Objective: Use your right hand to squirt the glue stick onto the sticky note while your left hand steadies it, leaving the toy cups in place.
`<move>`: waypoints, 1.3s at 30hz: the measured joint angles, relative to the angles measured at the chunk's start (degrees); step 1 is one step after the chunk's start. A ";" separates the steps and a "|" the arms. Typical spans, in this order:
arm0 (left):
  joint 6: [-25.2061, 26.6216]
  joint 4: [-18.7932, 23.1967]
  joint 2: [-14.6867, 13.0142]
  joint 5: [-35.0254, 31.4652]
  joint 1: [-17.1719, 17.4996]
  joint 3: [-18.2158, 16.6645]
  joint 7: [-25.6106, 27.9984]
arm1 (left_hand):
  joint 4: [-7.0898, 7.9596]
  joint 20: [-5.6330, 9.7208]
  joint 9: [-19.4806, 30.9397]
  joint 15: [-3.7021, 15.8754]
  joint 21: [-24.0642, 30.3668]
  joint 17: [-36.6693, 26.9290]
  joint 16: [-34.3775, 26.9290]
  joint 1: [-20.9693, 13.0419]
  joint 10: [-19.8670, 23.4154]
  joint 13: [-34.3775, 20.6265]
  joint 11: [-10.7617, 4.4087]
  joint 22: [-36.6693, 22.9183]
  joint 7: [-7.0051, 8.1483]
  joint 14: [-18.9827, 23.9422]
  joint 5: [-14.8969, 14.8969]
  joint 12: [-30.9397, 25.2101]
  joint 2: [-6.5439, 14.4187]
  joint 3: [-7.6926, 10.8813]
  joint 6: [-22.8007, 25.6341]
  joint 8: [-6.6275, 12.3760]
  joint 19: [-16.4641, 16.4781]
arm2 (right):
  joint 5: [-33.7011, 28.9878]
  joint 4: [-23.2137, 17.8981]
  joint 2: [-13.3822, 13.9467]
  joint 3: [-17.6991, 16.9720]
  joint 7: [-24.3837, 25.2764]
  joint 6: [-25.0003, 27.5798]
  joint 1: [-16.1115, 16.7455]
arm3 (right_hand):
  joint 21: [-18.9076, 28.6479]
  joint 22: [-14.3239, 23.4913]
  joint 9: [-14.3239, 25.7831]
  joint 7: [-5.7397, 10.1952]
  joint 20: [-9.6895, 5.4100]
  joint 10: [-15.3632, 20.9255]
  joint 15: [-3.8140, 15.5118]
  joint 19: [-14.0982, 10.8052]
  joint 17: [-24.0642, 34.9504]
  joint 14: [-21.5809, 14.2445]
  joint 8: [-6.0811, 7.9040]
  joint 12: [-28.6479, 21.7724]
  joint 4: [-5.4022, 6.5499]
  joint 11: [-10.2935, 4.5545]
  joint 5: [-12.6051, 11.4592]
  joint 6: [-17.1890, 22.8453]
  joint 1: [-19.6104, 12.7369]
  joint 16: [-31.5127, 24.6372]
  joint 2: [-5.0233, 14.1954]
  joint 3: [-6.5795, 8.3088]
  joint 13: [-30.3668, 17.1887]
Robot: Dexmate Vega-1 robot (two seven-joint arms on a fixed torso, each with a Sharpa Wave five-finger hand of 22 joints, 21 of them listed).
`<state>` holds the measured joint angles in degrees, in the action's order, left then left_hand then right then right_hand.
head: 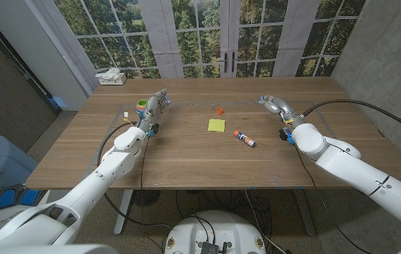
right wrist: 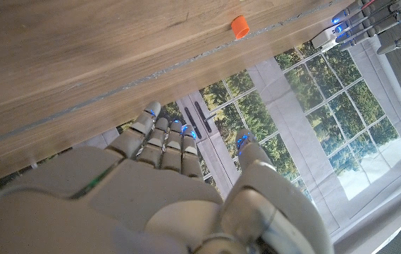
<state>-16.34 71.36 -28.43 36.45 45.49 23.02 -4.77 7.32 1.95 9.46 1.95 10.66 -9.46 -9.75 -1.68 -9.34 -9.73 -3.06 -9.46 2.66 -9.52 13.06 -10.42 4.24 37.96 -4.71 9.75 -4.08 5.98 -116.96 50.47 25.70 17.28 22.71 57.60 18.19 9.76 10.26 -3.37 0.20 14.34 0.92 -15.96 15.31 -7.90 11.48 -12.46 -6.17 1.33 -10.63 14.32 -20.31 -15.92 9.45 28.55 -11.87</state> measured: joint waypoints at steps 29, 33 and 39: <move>-0.28 0.09 -0.15 0.43 0.37 -0.07 -0.90 | 0.00 0.00 0.00 0.00 0.00 0.00 0.00 0.00 0.00 0.01 0.00 0.00 0.00 0.00 0.00 0.00 0.00 0.00 0.00 0.22 0.00 | -6.21 -6.93 3.02 4.63 -2.98 10.71 -2.37 | -0.88 -0.01 0.22 1.15 -0.83 -0.46 0.94 -0.40 0.56 0.12 -0.29 0.01 -0.47 -0.92 0.00 -0.52 -0.30 0.00 0.30 0.48 0.01; -0.32 -0.07 -0.09 0.47 0.37 -0.07 -0.97 | 0.00 0.00 0.00 0.00 0.00 0.00 0.00 0.00 0.00 0.01 0.00 0.00 0.00 0.00 0.00 0.00 0.00 0.00 0.00 0.22 0.00 | -8.13 -7.66 3.22 5.62 -4.21 13.34 -3.06 | -0.89 -0.01 0.30 1.17 -0.83 -0.53 1.14 -0.40 0.56 0.32 -0.29 0.01 -0.55 -1.15 0.00 -0.55 -0.90 0.00 0.90 0.56 0.01; -0.44 -0.18 -0.07 0.63 0.37 -0.08 -1.29 | 0.00 0.00 0.00 0.00 0.00 0.00 0.00 0.00 0.00 0.01 0.00 0.00 0.00 0.00 0.00 0.00 0.00 0.00 0.00 0.22 0.00 | -9.75 -9.21 3.39 8.01 -5.09 15.29 -4.63 | -1.16 -0.01 0.29 1.86 -0.83 -0.74 1.14 -0.40 0.55 0.32 -0.29 0.39 -1.39 -1.77 -0.44 -1.24 -1.44 0.00 0.38 0.92 0.01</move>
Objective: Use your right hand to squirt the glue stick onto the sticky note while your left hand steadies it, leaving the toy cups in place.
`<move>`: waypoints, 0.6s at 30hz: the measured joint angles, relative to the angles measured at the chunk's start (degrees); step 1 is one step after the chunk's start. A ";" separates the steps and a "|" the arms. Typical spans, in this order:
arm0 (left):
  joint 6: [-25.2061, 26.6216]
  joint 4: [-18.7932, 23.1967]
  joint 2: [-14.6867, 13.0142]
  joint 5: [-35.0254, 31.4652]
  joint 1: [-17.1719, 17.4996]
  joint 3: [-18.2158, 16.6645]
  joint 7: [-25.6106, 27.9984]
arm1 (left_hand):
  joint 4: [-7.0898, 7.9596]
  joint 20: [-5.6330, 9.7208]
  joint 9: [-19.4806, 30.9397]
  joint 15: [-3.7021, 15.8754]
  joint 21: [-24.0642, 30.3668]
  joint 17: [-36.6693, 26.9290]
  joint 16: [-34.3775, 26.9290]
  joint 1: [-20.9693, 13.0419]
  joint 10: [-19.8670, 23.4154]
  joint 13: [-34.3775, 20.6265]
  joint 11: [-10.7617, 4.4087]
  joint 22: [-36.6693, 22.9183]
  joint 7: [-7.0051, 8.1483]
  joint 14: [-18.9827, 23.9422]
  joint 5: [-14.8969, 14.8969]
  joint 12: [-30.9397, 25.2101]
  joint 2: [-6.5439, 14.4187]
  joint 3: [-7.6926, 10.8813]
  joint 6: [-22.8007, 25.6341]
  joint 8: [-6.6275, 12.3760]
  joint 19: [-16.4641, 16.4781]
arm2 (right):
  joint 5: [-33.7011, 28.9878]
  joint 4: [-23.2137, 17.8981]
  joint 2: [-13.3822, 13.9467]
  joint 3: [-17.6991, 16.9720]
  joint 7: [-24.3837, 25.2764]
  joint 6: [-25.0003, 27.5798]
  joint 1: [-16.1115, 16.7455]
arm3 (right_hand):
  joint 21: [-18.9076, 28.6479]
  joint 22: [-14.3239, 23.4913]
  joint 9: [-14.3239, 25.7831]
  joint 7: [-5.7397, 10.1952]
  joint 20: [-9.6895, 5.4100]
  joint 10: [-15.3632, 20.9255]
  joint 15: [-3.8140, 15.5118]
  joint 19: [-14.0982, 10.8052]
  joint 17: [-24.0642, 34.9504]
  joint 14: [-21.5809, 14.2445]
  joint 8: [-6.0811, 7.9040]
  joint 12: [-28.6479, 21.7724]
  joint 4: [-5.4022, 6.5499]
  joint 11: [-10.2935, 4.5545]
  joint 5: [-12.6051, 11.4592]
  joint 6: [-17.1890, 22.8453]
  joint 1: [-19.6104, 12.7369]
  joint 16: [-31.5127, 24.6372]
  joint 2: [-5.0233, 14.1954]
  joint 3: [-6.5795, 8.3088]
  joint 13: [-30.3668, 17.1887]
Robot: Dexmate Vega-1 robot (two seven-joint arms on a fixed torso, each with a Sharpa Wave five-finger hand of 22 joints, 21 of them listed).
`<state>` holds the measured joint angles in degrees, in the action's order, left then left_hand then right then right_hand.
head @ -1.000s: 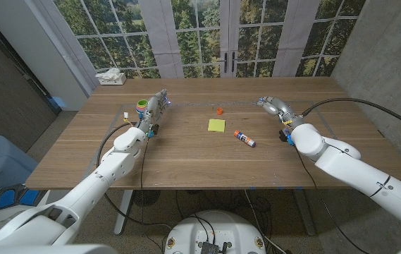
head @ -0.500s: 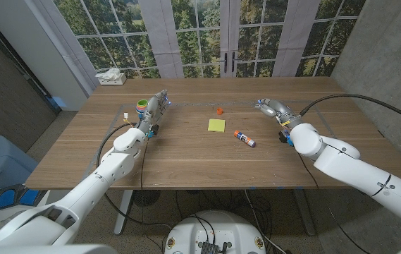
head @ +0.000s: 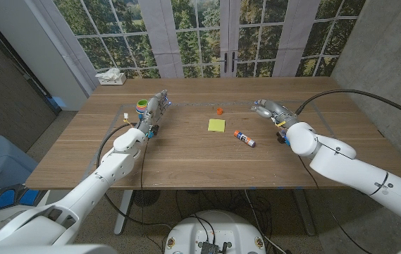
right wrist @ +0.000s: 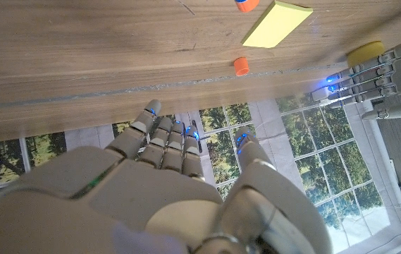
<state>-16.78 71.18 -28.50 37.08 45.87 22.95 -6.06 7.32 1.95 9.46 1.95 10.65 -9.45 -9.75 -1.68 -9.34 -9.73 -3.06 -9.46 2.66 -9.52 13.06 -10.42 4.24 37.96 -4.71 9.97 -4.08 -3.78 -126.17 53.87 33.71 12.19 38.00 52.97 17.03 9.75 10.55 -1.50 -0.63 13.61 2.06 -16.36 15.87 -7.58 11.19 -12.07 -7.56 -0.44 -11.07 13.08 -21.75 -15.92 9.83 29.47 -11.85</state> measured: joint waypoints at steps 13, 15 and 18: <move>-0.30 -0.48 0.05 0.26 -0.02 0.00 -0.73 | 0.00 0.00 0.00 0.00 0.00 0.00 0.00 0.00 0.00 0.00 0.00 0.00 -0.21 0.00 0.00 0.00 0.00 0.00 0.21 0.00 0.00 | -5.94 -2.05 0.03 4.49 -3.81 6.09 -2.75 | -0.17 0.27 -0.01 1.03 -0.40 -0.62 -0.02 -1.66 0.00 -0.43 0.00 0.21 -0.98 -0.60 0.00 -0.21 -2.33 -0.42 -0.69 0.19 0.00; -0.32 -0.48 0.00 0.31 -0.02 -0.03 -0.80 | 0.00 0.00 0.00 0.00 0.00 0.00 0.00 0.00 0.00 0.00 0.00 0.00 -0.21 0.00 0.00 0.00 0.00 0.00 0.21 0.00 0.00 | -6.10 -2.24 0.02 4.92 -3.91 6.24 -3.04 | -0.17 0.27 -0.01 1.03 -0.19 -0.62 -0.02 -1.86 -0.01 -0.43 0.00 0.21 -0.98 -0.60 0.00 -0.21 -2.32 -0.43 -0.69 0.19 0.00; -0.34 -0.43 -0.11 0.39 0.09 -0.11 -0.88 | 0.00 0.00 0.00 0.00 0.00 0.00 0.00 0.00 0.00 0.00 0.00 0.00 -0.21 0.00 0.00 0.00 0.00 0.00 0.21 0.00 0.00 | -7.92 -2.72 -0.01 6.12 -5.12 8.15 -3.77 | -0.17 0.27 -0.01 1.25 -0.19 -0.62 -0.02 -1.86 0.04 -0.43 0.00 0.21 -0.99 -0.60 0.00 0.01 -2.34 -0.42 -0.68 0.20 0.00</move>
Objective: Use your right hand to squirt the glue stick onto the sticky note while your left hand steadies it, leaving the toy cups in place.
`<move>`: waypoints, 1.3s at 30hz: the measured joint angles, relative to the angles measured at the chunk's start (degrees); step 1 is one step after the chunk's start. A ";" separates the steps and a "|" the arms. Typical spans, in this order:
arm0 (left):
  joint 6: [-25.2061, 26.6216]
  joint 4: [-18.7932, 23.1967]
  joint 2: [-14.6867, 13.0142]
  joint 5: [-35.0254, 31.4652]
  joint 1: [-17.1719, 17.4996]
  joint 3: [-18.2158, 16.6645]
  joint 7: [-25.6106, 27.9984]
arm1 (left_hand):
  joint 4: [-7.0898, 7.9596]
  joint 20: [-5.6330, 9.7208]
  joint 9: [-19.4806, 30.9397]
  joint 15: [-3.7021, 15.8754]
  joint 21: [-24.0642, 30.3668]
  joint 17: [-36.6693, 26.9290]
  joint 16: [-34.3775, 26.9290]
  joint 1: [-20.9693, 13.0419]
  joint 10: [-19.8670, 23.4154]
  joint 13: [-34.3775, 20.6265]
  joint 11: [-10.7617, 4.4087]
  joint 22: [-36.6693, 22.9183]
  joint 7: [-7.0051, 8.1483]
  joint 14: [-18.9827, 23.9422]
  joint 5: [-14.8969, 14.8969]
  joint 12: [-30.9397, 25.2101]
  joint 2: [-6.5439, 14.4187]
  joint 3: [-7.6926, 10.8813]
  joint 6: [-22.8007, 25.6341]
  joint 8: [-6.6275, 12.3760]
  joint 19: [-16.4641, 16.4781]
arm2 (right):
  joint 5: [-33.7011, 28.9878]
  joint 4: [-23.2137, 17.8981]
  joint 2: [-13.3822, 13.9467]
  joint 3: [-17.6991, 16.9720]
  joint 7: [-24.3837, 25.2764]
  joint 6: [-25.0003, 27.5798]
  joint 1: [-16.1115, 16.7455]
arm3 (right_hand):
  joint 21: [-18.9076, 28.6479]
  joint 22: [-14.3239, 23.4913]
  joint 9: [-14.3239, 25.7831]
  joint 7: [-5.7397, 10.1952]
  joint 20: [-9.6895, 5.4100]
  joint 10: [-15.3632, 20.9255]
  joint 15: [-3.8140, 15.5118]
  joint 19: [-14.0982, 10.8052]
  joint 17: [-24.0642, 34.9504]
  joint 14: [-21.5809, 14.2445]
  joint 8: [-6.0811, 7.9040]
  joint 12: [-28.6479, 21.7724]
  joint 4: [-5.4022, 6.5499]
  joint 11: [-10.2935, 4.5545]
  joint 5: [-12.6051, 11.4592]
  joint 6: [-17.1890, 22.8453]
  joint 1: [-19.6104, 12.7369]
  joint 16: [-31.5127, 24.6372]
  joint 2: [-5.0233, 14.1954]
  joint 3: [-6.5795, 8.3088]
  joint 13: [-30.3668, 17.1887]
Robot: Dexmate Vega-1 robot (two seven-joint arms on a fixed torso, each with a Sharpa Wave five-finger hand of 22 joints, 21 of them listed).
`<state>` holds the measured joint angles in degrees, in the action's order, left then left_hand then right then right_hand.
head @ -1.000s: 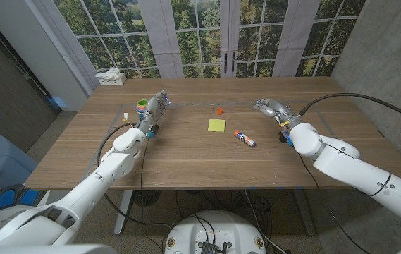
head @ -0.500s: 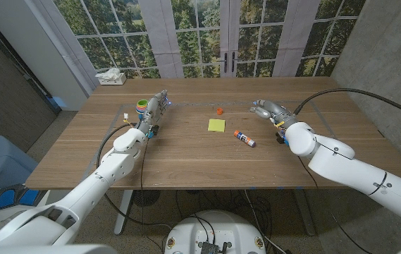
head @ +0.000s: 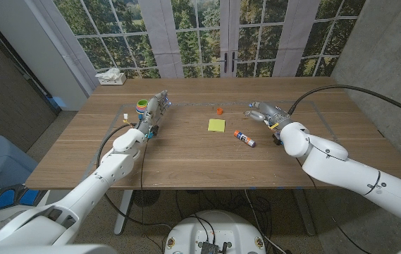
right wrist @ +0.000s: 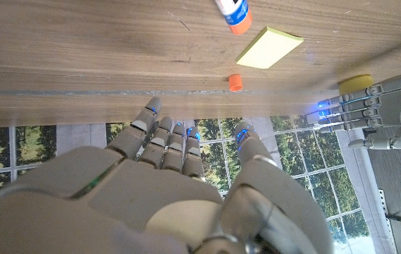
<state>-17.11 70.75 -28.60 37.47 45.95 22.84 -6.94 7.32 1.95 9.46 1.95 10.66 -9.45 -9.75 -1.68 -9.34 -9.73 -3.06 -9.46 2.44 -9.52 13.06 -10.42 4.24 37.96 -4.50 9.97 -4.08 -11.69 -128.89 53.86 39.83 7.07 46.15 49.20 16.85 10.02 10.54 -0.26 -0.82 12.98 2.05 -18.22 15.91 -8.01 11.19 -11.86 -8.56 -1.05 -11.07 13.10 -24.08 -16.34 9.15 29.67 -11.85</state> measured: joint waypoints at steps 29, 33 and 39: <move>0.39 1.02 -0.44 0.24 0.59 -0.01 -0.37 | 0.24 0.00 0.00 0.00 0.00 0.00 0.00 0.00 0.21 0.00 0.20 0.00 0.01 0.00 0.00 0.00 0.00 0.25 0.00 0.00 0.00 | -4.95 -2.28 -0.22 5.25 -5.58 7.10 -3.53 | 7.67 2.93 0.27 0.79 -0.25 -0.16 0.68 -13.59 11.73 -22.11 0.12 -0.75 -0.02 -1.43 0.00 -0.01 -4.23 -16.62 0.22 -3.42 -0.82; 0.43 1.14 -0.44 0.25 0.67 0.01 -0.37 | 0.24 0.00 0.00 0.00 0.00 0.00 0.00 0.00 0.21 0.00 0.20 0.00 0.00 0.00 0.00 0.00 0.00 0.24 -0.01 0.00 0.00 | -5.29 -2.45 -0.24 5.73 -6.32 7.83 -3.95 | 10.41 4.31 0.27 0.19 -0.61 2.05 0.89 -15.75 16.20 -25.57 0.67 -1.60 -0.22 -1.25 0.00 1.31 -4.94 -20.98 0.39 -4.06 -1.09; 0.48 1.21 -0.45 0.25 0.71 0.03 -0.37 | 0.24 0.00 0.00 0.00 0.00 0.00 0.00 0.00 0.21 0.00 0.20 0.00 0.01 0.00 0.00 0.00 0.00 0.24 -0.01 0.00 0.00 | -6.57 -2.72 -0.42 7.63 -7.14 9.06 -5.29 | 15.36 7.09 0.54 -0.28 -0.30 5.30 1.56 -18.54 24.65 -30.15 1.67 -2.78 -1.16 -1.13 0.00 4.75 -9.17 -28.98 -1.05 -5.00 -1.88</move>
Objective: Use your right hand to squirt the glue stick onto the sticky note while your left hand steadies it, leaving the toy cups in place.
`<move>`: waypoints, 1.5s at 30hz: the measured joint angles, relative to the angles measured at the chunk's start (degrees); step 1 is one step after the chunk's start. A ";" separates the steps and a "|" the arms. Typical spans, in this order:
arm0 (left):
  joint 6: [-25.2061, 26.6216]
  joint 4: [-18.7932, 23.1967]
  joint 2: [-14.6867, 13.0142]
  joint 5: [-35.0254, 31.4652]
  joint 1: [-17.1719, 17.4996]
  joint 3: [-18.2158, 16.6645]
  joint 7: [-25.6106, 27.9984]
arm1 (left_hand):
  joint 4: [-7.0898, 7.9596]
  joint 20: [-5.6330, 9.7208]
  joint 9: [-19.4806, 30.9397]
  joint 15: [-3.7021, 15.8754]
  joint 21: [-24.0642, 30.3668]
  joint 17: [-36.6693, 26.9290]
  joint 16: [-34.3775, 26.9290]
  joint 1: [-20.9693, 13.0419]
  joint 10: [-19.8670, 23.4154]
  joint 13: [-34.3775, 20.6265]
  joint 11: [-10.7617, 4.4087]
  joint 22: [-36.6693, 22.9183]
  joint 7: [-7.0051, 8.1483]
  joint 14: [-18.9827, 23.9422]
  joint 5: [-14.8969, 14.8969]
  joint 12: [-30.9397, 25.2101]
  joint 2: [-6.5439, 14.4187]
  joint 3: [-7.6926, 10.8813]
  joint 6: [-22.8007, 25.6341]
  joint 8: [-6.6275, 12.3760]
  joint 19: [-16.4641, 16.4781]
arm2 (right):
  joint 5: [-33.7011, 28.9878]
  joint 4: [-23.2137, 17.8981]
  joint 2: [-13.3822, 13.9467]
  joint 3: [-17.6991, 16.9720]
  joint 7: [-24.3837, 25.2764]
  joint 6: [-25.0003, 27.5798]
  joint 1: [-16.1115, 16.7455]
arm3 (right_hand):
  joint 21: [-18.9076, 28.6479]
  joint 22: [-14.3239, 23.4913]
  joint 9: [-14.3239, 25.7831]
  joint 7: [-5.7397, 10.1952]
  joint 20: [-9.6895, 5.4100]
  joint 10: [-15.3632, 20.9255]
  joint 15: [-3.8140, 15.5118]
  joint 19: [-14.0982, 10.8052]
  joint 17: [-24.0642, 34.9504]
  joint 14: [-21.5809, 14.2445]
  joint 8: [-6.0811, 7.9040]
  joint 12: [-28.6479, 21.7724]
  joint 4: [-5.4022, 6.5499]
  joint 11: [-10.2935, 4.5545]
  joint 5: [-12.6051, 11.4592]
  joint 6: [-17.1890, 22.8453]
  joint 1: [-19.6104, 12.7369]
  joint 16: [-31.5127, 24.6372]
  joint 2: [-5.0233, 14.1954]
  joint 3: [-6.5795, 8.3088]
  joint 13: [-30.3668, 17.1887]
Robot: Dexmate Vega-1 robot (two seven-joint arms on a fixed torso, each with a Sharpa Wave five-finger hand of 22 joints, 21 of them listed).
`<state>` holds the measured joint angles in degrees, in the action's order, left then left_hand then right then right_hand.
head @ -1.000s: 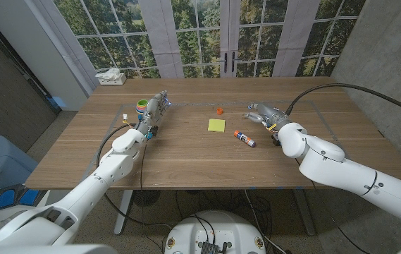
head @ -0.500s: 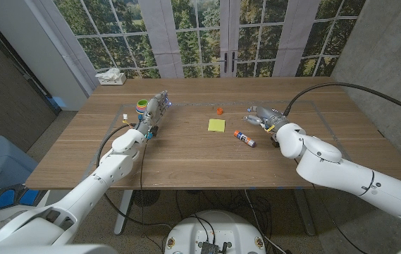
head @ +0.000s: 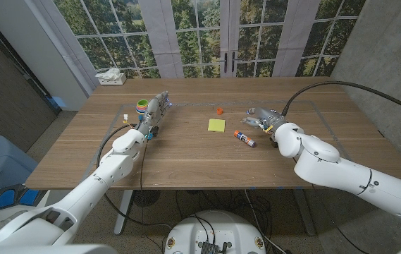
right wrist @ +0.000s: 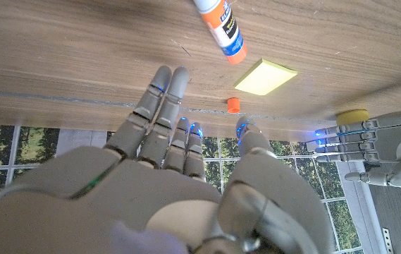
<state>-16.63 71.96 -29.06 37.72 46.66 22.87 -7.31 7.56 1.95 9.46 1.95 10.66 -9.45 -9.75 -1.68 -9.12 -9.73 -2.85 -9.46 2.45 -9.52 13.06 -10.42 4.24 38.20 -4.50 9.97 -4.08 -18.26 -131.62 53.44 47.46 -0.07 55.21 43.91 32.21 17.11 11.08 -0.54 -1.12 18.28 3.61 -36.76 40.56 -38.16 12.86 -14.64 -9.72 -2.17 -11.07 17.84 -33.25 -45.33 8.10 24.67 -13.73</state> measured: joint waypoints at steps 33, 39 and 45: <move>-0.02 -0.71 -0.06 0.34 -0.25 0.01 -0.87 | -0.01 0.00 0.00 0.00 0.00 0.00 0.00 0.00 0.00 0.00 0.00 0.00 -0.31 0.00 0.00 0.00 0.00 -0.01 0.31 0.00 0.00 | -13.73 1.24 -3.60 16.03 -10.73 11.91 -11.53 | 8.85 2.45 -0.01 -2.01 0.82 9.66 1.51 -6.94 13.42 -7.52 1.77 -1.94 -0.61 0.63 0.71 8.15 -9.63 -13.12 -7.01 -1.80 -1.82; -0.07 -0.93 -0.04 0.38 -0.37 0.01 -1.10 | -0.01 0.00 0.00 0.00 0.00 0.00 0.00 0.00 0.00 0.00 0.00 0.00 -0.31 0.00 0.00 0.00 0.00 -0.01 0.31 0.00 0.00 | -15.26 1.88 -4.36 19.04 -12.57 14.07 -13.75 | 9.56 2.73 -0.02 -1.39 0.81 11.51 1.51 -6.94 14.25 -7.52 1.99 -2.39 -0.40 0.53 0.46 9.38 -10.30 -13.92 -7.55 -2.14 -2.12; -0.08 -1.00 -0.04 0.41 -0.41 0.00 -1.17 | -0.01 0.00 0.00 0.00 0.00 0.00 0.00 0.00 0.00 0.00 0.00 0.00 -0.31 0.00 0.00 0.00 0.00 -0.01 0.31 0.00 0.00 | -16.31 2.82 -5.21 22.48 -14.35 16.00 -16.44 | 9.96 2.73 -0.02 -1.31 0.39 11.82 1.51 -7.35 14.51 -7.51 1.99 -2.39 -0.39 0.22 0.43 9.92 -12.76 -14.25 -7.03 -2.13 -2.45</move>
<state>-16.71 70.96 -29.10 38.13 46.26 22.87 -8.47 7.55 1.95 9.46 1.95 10.66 -9.45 -9.75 -1.68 -9.13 -9.73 -2.86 -9.46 2.14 -9.52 13.06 -10.42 4.24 38.20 -4.19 9.97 -4.08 -34.57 -128.79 48.24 69.94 -14.42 71.21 27.47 42.17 19.84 11.06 -1.85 -0.72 30.10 5.12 -44.11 55.07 -45.67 14.84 -17.02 -10.11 -1.95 -10.63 27.77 -46.01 -59.58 1.07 22.53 -16.18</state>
